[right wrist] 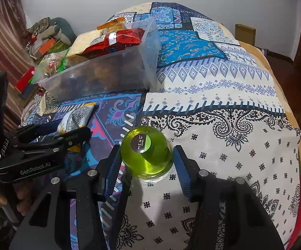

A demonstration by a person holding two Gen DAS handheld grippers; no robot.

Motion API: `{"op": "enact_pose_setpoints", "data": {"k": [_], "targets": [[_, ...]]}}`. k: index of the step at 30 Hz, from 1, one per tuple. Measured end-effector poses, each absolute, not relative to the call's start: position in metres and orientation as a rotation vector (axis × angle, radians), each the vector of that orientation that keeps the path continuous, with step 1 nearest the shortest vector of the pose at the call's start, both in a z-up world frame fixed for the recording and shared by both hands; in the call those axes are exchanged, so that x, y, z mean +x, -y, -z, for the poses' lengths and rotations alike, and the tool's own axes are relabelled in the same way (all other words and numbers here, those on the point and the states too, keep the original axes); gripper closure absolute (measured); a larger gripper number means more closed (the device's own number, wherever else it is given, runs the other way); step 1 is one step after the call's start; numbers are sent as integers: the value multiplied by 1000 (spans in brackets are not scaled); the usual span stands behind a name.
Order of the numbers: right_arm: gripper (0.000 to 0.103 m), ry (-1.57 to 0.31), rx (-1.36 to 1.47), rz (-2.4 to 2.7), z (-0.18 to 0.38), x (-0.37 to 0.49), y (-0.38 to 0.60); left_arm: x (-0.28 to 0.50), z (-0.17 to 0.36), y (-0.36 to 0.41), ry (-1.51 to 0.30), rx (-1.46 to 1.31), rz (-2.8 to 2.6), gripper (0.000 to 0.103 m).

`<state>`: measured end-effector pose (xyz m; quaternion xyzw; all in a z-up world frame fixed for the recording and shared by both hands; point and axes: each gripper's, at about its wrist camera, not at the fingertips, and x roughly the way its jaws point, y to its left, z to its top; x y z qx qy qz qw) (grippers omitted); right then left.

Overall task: Organize snacks
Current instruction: 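Grasp the yellow fries bag with left tool while right tool grasps the green jar, then place the fries bag in the box with left tool while right tool sets the green jar in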

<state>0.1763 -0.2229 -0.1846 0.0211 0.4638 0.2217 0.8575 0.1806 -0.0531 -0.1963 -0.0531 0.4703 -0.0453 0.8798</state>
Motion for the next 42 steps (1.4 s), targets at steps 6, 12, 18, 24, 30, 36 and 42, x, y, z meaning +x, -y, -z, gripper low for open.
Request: {"op": "enact_pose_setpoints", "data": {"k": [6, 12, 18, 24, 30, 36, 42], "targets": [[57, -969, 59, -470, 182, 176, 223, 176, 192, 43, -965, -135, 103, 56], [60, -924, 58, -482, 167, 172, 222, 165, 174, 35, -921, -123, 96, 57], [60, -863, 50, -504, 141, 176, 214, 158, 135, 24, -824, -133, 85, 57], [60, -774, 65, -535, 109, 185, 204, 156, 103, 5, -747, -168, 75, 57], [60, -713, 69, -556, 89, 204, 191, 174, 77, -12, -692, -180, 51, 57], [60, -684, 78, -561, 80, 227, 179, 202, 64, -23, -664, -168, 39, 57], [60, -709, 85, -558, 89, 258, 168, 236, 69, -32, -681, -179, 37, 57]]}}
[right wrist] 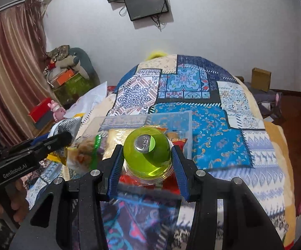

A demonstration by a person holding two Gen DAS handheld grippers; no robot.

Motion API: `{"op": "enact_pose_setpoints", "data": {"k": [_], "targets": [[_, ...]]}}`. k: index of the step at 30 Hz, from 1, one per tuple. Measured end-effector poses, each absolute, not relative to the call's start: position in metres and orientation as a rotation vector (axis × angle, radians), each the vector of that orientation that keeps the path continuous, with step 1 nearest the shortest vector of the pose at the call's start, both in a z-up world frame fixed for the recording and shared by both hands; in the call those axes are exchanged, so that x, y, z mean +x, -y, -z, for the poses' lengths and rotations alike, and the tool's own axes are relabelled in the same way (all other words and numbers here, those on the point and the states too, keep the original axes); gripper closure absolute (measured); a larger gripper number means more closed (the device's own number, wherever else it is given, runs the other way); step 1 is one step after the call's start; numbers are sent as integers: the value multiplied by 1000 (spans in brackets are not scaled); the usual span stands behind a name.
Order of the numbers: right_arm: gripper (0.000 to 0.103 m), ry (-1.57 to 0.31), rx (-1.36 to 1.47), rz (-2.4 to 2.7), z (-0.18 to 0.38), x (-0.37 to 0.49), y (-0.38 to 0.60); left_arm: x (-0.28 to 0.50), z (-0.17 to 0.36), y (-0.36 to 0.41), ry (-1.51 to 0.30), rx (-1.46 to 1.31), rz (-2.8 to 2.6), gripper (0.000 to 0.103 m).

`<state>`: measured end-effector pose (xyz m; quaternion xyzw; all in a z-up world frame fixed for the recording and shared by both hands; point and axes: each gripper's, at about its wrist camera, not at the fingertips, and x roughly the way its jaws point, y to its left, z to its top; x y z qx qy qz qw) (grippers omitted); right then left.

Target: Organize snacks

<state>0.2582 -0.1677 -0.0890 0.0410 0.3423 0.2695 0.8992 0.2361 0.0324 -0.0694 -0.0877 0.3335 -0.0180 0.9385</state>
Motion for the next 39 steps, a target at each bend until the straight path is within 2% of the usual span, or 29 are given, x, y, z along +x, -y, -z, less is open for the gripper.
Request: {"op": "enact_pose_setpoints", "data": {"k": [15, 20, 30, 39], "targets": [[60, -756, 60, -539, 117, 299, 146, 297, 101, -28, -752, -137, 9, 57], [60, -753, 47, -531, 119, 302, 144, 298, 104, -28, -758, -172, 20, 44], [60, -717, -2, -528, 99, 286, 150, 266, 80, -20, -703, -147, 36, 42], [59, -611, 24, -557, 48, 233, 172, 191, 23, -15, -526, -103, 38, 42]]}}
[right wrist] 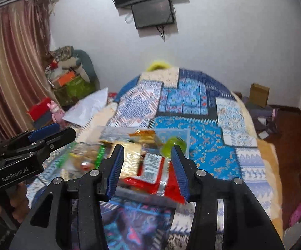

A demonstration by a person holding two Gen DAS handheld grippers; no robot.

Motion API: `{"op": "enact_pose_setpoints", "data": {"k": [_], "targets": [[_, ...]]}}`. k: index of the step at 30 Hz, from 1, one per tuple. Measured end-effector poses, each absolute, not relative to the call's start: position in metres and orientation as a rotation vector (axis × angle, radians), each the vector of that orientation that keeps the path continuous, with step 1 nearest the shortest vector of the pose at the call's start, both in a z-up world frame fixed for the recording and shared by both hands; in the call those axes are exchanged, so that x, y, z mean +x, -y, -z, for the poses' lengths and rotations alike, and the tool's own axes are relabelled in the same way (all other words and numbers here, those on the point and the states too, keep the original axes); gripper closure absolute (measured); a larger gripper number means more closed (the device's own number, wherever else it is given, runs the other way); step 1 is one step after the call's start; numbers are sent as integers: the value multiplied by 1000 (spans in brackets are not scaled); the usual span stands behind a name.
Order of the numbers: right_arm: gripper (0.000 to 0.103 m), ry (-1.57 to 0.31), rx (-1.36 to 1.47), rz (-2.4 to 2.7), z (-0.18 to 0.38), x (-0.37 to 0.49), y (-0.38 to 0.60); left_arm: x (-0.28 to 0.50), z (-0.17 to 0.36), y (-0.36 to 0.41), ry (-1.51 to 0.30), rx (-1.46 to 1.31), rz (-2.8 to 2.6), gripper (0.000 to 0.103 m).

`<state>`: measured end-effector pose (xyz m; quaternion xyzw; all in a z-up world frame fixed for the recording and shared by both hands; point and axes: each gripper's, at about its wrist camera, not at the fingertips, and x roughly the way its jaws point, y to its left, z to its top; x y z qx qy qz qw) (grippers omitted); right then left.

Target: Organize snacks

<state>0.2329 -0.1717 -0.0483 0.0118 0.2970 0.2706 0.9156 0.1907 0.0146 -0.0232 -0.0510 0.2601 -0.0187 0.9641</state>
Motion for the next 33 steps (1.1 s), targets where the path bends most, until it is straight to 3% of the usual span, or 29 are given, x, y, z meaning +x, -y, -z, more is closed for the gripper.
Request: {"op": "enact_pose_setpoints", "data": {"k": [6, 9, 11, 14, 19, 33], "targets": [[57, -517, 37, -599, 13, 183, 178, 132, -8, -14, -403, -106, 50, 32], [36, -464, 25, -592, 3, 160, 178, 107, -20, -12, -356, -90, 41, 22], [25, -433, 20, -575, -2, 147, 178, 92, -26, -10, -321, -78, 36, 8], [16, -405, 29, -560, -8, 134, 179, 72, -34, -8, -276, -65, 25, 2], [0, -354, 38, -532, -14, 116, 183, 57, -38, -7, -262, -64, 28, 1], [0, -319, 29, -521, -16, 92, 186, 41, -31, 0, -271, -58, 27, 1]]}}
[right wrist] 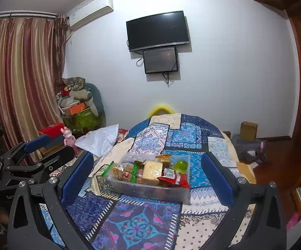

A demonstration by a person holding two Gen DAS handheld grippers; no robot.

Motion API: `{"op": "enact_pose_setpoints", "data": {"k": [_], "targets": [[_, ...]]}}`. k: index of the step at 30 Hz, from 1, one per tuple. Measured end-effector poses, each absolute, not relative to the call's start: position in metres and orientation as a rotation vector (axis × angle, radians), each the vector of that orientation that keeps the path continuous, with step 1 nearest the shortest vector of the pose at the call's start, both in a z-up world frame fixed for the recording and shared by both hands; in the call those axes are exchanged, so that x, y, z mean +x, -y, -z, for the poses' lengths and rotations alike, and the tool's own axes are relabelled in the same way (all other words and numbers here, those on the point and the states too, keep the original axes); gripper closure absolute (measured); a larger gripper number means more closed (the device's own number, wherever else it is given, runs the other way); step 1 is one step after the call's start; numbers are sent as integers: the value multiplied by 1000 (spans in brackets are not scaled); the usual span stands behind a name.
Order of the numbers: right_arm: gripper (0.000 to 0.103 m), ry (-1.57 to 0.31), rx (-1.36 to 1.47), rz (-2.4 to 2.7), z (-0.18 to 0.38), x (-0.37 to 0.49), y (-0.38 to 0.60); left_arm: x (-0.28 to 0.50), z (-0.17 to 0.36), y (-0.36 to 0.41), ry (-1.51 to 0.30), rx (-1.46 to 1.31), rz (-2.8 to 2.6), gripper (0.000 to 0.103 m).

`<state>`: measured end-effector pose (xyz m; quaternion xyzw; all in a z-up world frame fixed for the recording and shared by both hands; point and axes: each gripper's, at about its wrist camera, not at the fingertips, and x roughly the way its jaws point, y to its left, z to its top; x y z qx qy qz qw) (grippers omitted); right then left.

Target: Organize snacks

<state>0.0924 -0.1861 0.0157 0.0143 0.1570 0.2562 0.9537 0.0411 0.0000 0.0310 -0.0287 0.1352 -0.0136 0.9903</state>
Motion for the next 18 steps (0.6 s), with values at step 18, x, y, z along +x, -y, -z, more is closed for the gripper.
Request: {"op": "enact_pose_setpoints", "data": {"k": [18], "targets": [[0, -336, 38, -507, -10, 92, 190, 44, -28, -3, -292, -74, 19, 1]]}}
